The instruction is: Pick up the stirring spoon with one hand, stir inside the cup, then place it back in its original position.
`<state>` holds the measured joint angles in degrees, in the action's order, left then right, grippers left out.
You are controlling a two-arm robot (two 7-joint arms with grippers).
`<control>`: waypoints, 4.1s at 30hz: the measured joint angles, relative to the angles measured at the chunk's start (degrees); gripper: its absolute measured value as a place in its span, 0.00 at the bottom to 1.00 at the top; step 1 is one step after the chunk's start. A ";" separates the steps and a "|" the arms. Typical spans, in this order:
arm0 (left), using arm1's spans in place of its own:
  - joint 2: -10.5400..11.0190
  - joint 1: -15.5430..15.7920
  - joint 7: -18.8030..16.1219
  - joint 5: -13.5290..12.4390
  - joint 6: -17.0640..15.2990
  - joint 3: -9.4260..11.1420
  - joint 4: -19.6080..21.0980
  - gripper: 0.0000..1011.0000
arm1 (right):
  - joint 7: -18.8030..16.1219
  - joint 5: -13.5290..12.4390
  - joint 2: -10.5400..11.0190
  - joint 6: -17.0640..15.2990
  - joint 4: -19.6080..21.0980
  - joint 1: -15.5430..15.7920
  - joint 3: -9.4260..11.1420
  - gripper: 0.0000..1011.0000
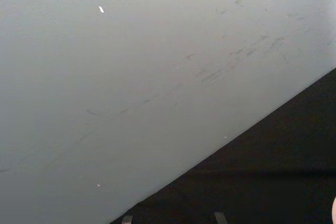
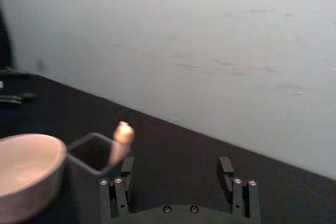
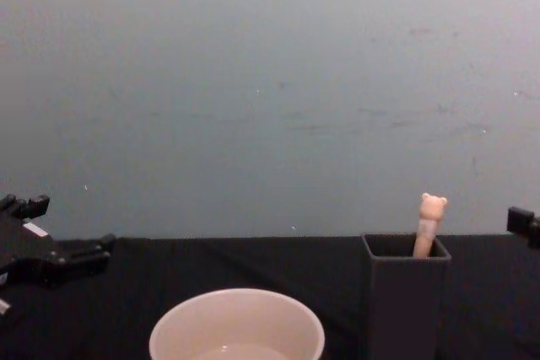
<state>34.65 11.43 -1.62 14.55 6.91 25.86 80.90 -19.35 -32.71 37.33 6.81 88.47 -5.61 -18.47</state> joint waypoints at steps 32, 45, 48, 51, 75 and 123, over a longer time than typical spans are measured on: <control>0.00 0.00 0.00 0.00 0.00 0.00 0.00 0.99 | -16.91 -2.34 -8.69 -5.78 -14.07 -14.05 -6.04 0.99; 0.00 0.00 0.00 0.00 0.00 0.00 0.00 0.99 | -16.98 -1.83 -9.18 -6.00 -14.81 -14.81 -6.48 0.99; 0.00 0.00 0.00 0.00 0.00 0.00 0.00 0.99 | -16.98 -1.83 -9.17 -5.98 -14.81 -14.80 -6.46 0.99; 0.00 0.00 0.00 0.00 0.00 0.00 0.00 0.99 | -16.99 -1.89 -9.17 -5.96 -14.80 -14.78 -6.43 0.99; 0.00 0.00 0.00 0.00 0.00 0.00 0.00 0.99 | -17.00 -2.07 -9.16 -5.85 -14.74 -14.71 -6.35 0.36; 0.00 0.00 0.00 0.00 0.00 0.00 0.00 0.99 | -15.49 -1.29 -9.18 2.23 -1.70 -12.44 -1.74 0.21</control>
<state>34.65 11.43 -1.62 14.55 6.91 25.86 80.90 -34.85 -34.00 28.14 9.04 86.77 -18.05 -20.20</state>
